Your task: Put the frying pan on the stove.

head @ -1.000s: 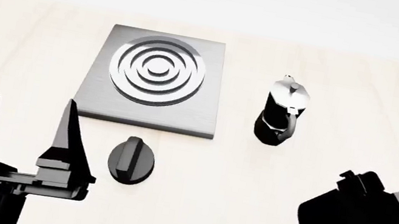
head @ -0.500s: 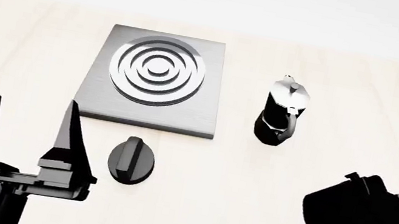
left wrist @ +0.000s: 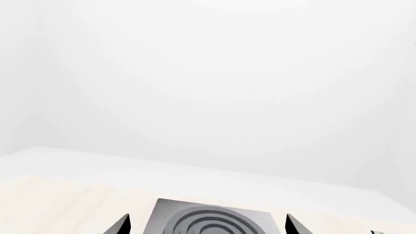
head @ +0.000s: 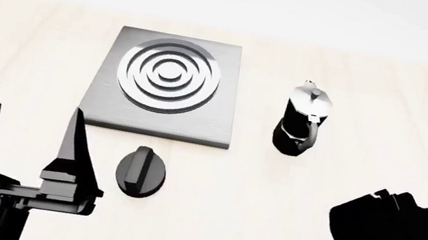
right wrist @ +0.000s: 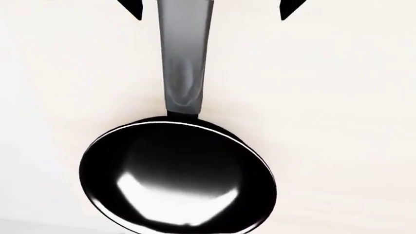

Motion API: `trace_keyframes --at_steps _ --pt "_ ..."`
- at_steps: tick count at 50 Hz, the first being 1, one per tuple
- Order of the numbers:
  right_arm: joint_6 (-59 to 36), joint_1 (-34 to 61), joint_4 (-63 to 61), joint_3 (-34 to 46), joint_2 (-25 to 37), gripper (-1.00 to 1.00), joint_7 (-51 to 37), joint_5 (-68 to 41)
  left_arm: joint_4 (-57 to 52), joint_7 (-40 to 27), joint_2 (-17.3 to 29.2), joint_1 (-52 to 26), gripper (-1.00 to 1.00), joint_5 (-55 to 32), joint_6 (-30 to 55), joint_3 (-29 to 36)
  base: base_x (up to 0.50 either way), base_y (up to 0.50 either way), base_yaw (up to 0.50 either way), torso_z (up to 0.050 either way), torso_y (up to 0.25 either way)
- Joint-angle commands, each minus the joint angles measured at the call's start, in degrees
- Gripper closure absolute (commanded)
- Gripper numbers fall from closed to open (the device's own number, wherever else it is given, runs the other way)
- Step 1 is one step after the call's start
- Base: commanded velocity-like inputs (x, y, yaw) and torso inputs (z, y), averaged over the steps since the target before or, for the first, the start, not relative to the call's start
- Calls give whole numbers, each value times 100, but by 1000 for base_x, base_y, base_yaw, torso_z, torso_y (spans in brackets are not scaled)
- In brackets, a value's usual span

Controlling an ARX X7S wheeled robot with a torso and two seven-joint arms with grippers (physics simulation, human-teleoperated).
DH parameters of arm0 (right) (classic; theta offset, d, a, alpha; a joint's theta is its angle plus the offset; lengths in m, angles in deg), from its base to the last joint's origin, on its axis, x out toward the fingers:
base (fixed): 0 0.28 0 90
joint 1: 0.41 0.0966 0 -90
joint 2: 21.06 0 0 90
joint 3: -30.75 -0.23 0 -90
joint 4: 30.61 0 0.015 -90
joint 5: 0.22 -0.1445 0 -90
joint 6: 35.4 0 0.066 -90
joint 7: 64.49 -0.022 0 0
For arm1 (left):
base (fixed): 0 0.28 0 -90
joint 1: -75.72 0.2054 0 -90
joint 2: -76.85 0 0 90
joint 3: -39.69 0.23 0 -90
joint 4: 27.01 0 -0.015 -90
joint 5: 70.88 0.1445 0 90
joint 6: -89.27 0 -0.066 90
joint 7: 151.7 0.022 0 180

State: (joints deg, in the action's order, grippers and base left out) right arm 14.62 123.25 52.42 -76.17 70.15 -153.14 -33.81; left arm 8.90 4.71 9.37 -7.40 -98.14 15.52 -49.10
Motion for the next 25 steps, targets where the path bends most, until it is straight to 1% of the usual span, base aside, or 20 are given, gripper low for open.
trace_keyframes --at_steps 1,7,25 --pt "-134 6 269 -117 97 -100 87 6 21 -24 34 4 -100 -28 -36 1 0 0 0 0 0" --pt "-185 58 590 -150 180 -100 287 -37 19 -51 57 -19 -100 -65 -22 -4 0 0 0 0 0" --pt "-63 -220 804 -318 249 -100 460 -143 9 -101 104 3 -100 -74 -66 27 0 0 0 0 0"
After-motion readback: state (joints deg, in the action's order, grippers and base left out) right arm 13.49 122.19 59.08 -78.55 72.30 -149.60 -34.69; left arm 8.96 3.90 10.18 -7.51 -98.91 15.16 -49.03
